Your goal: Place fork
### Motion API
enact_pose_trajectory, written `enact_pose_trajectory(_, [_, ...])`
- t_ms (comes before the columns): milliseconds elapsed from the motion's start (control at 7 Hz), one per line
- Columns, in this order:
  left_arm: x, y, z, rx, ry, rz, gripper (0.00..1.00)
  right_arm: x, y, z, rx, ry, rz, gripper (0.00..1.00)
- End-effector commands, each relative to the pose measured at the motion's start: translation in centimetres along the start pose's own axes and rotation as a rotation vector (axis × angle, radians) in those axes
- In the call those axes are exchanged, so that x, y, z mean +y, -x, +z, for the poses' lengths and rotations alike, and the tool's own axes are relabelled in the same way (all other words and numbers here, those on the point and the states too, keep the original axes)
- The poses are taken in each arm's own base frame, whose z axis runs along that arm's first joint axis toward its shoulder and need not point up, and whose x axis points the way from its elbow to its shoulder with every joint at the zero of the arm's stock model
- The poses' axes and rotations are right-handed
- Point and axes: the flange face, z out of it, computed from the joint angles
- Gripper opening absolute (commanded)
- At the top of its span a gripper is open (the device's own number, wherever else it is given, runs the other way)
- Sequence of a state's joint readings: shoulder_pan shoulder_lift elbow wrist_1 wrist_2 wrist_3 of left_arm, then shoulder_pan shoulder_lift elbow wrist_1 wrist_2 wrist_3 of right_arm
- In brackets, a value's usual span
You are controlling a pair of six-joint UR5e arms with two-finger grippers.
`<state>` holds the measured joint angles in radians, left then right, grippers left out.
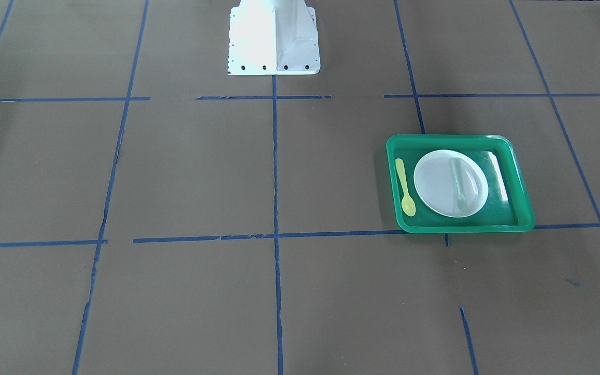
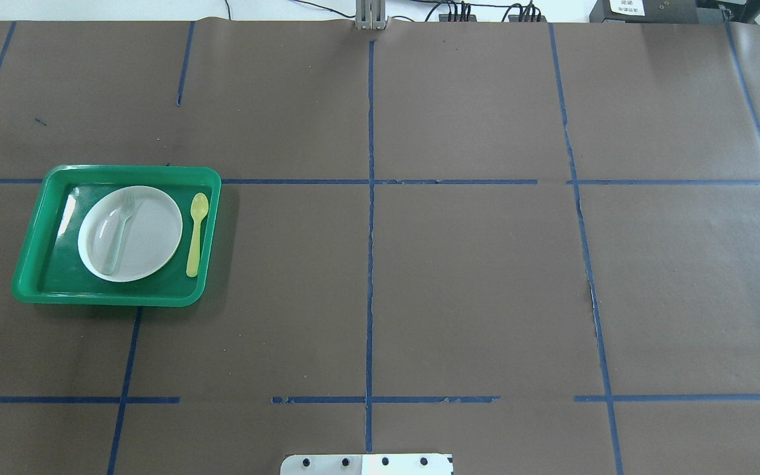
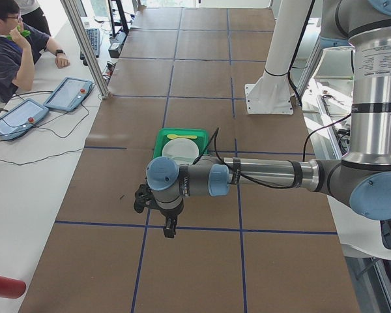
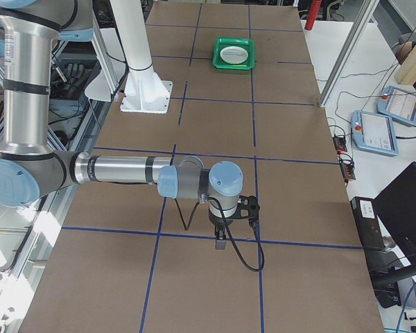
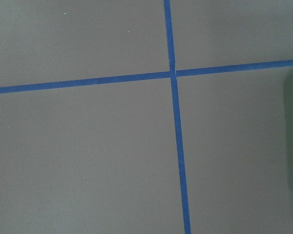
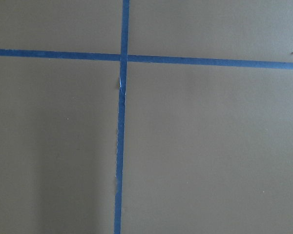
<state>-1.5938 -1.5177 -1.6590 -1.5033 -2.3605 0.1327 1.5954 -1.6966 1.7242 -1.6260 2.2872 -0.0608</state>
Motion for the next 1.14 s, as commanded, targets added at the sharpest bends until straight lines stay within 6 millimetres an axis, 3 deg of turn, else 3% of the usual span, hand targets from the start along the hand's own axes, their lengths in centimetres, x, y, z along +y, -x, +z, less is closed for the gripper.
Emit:
enact_pose_trajectory(0, [-0.3, 0.0, 0.1, 0.000, -0.004, 0.004, 1.00, 0.0, 0.0, 0.0, 0.000, 0.000, -0.001, 1.00])
enact_pose_trajectory(429, [-1.6, -1.6, -1.5, -0.006, -0.060, 0.054, 1.00, 0.0, 0.0, 0.0, 0.000, 0.000, 0.001, 1.00])
enact_pose_trajectory(571, [-2.5, -3.7, -2.4, -0.011, -0.101, 0.109, 1.00, 0.0, 0.0, 0.0, 0.000, 0.000, 0.001, 1.00])
enact_pose_trajectory(714, [-3.4, -9.0, -2.6, 0.000, -0.113, 0.128, 1.00, 0.0, 0.0, 0.0, 0.000, 0.000, -0.001, 1.00])
enact_pose_trajectory(857, [-3.6, -17.1, -2.3, 0.036, -0.106, 0.092, 1.00, 0.0, 0.0, 0.0, 0.000, 0.000, 0.001, 1.00])
enact_pose_trajectory(1000, [-3.4, -25.0, -0.3, 0.079, -0.083, 0.042, 1.00, 0.0, 0.0, 0.0, 0.000, 0.000, 0.001, 1.00])
